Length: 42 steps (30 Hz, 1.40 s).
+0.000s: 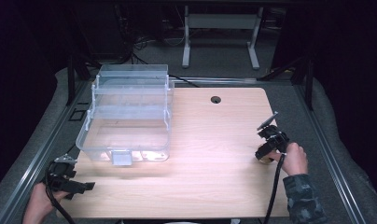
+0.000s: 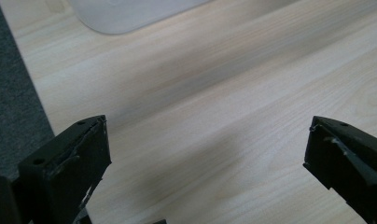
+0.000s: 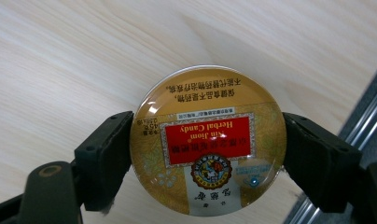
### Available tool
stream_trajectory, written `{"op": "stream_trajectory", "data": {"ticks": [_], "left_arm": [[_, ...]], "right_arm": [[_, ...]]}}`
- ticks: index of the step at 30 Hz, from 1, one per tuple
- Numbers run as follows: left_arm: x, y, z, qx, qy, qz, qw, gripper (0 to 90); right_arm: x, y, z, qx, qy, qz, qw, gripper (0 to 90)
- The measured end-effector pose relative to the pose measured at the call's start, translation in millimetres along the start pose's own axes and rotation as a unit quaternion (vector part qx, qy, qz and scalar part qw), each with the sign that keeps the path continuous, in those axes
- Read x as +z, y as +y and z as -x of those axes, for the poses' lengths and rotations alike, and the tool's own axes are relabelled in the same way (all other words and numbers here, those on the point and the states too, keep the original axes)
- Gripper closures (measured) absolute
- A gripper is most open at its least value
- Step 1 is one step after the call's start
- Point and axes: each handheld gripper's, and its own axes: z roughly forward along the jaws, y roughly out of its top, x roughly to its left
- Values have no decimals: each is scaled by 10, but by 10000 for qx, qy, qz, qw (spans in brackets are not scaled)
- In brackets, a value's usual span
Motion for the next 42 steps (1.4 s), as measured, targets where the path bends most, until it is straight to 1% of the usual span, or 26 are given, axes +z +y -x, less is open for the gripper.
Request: {"op": "stream_trajectory", "data": {"ticks": [2,3,5,7,9,10,14,15,16,20,21,24,25,26,27,29,32,33,34,35,36,37,38,39,40,42], "left_arm": [[-19,1,-6,-14,-2,19,10000,1],[-31,1,-12,-15,7,30,10000,1],[-36,-6,-27,-30,36,-10,10000,1],[-33,-9,-31,-39,31,-12,10000,1],[-29,-17,-34,-54,22,-34,10000,1],[-29,-17,-34,-54,22,-34,10000,1],[-45,-19,-69,-94,28,-76,9999,2],[-52,-14,-75,-92,40,-87,9999,2],[-73,3,-90,-89,60,-106,9999,2],[-118,23,-110,-100,95,-90,9999,2],[-133,29,-114,-121,108,-71,9998,1],[-176,40,-116,-159,141,-83,9997,1],[-214,54,-111,-173,116,-98,9997,1],[-238,66,-111,-165,125,-116,9997,1],[-238,66,-111,-165,125,-116,9997,1],[-297,99,-117,-173,126,-95,9997,1],[-438,197,-178,-234,136,0,9996,1],[-468,224,-197,-248,180,10,9995,1],[-498,251,-219,-258,201,21,9995,1],[-524,279,-242,-285,198,27,9994,1],[-524,279,-242,-285,198,27,9994,1],[-549,307,-264,-324,185,33,9993,1],[-596,373,-315,-385,151,59,9991,2],[-612,412,-341,-408,149,57,9990,2],[-612,412,-341,-408,149,57,9990,2],[-647,568,-431,-432,98,68,9990,2]], "right_arm": [[40,-29,43,76,-11,41,10000,202],[87,-72,106,163,7,-27,9999,202],[127,-101,137,169,-22,-88,9998,202],[144,-112,149,202,12,-128,9997,202],[187,-131,176,229,43,-283,9993,201],[209,-141,182,242,99,-246,9994,201],[239,-167,200,320,87,-292,9990,200],[245,-172,209,351,58,-327,9988,200],[252,-179,242,371,125,-413,9984,199],[296,-214,262,427,82,-422,9982,192],[287,-236,265,470,67,-485,9977,116],[266,-260,250,527,95,-369,9979,79],[211,-280,225,493,151,-142,9986,27],[175,-285,201,463,125,-68,9988,13],[139,-292,165,425,-30,52,9991,0],[59,-304,100,374,89,293,9988,0],[-38,-318,-23,276,191,625,9975,0],[-61,-324,-86,242,22,708,9972,0],[-74,-330,-129,183,139,811,9964,0],[-81,-333,-173,138,255,874,9958,0],[-81,-333,-173,138,255,874,9958,0],[-90,-335,-227,99,136,928,9955,0],[-106,-340,-303,14,300,1080,9937,0],[-118,-341,-355,-8,182,1127,9935,4],[-118,-341,-355,-8,182,1127,9935,4],[-160,-347,-476,-181,232,1224,9920,13]]}}
